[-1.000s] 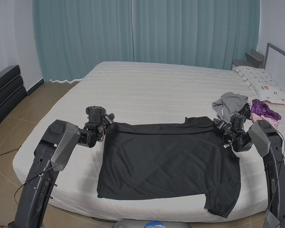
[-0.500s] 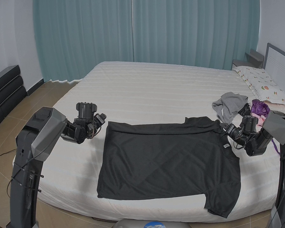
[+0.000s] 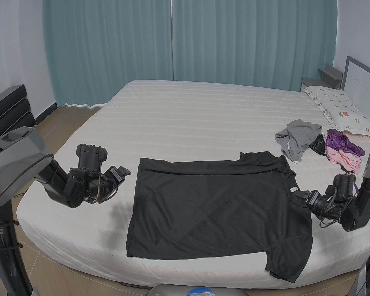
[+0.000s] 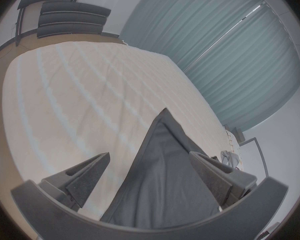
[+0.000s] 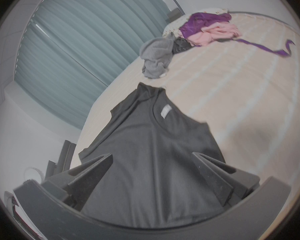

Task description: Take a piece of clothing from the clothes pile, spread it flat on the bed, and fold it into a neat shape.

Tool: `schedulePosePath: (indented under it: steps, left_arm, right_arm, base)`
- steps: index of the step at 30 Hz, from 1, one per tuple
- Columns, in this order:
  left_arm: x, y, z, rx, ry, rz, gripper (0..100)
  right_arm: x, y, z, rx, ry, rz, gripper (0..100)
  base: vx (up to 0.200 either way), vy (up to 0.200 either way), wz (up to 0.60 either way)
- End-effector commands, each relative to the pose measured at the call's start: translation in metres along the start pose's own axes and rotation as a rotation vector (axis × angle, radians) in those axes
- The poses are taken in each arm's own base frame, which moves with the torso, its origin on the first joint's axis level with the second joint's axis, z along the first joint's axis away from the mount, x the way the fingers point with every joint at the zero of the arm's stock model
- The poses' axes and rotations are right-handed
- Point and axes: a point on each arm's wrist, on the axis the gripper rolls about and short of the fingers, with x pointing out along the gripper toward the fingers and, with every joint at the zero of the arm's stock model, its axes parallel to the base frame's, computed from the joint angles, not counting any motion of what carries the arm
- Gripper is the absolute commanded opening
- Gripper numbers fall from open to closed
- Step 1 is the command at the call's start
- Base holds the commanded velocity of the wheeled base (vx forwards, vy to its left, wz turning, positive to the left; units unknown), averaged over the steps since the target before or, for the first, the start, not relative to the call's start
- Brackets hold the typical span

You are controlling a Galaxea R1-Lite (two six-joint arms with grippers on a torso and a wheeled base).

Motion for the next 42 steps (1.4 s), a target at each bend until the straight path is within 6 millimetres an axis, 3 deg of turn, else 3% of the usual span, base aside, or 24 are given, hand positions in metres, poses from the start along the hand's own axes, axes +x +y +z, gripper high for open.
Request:
schedulePosePath:
  steps: [1,6,16,29,38,42]
  left_arm:
    - [-0.075,0.003,-0.026,-0.015,0.057,-0.057,100]
    - [-0.082,0.019,-0.053,0.002,0.129,-0.007,100]
    - [-0.086,0.038,-0.069,-0.092,0.223,0.045,100]
    - [-0.089,0.046,-0.075,-0.1,0.264,0.043,100]
    - [-0.088,0.043,-0.074,-0.135,0.244,0.019,100]
    - [-0.088,0.042,-0.073,-0.148,0.241,0.014,100]
  right_arm:
    - [-0.054,-0.003,-0.029,0.09,0.048,0.052,100]
    - [-0.061,-0.013,-0.046,0.096,0.063,0.075,100]
    - [-0.061,-0.022,-0.057,0.126,0.129,0.049,100]
    - [-0.061,-0.022,-0.057,0.164,0.134,0.054,100]
    - [-0.061,-0.02,-0.057,0.16,0.133,0.059,100]
    - [-0.061,-0.019,-0.057,0.156,0.132,0.063,100]
  base:
    - [0.0,0.0,0.0]
    - [0.0,0.0,0.0]
    - [0.0,0.0,0.0]
    - [-0.185,0.0,0.0]
    - [0.0,0.0,0.0]
    - [0.0,-0.2,0.0]
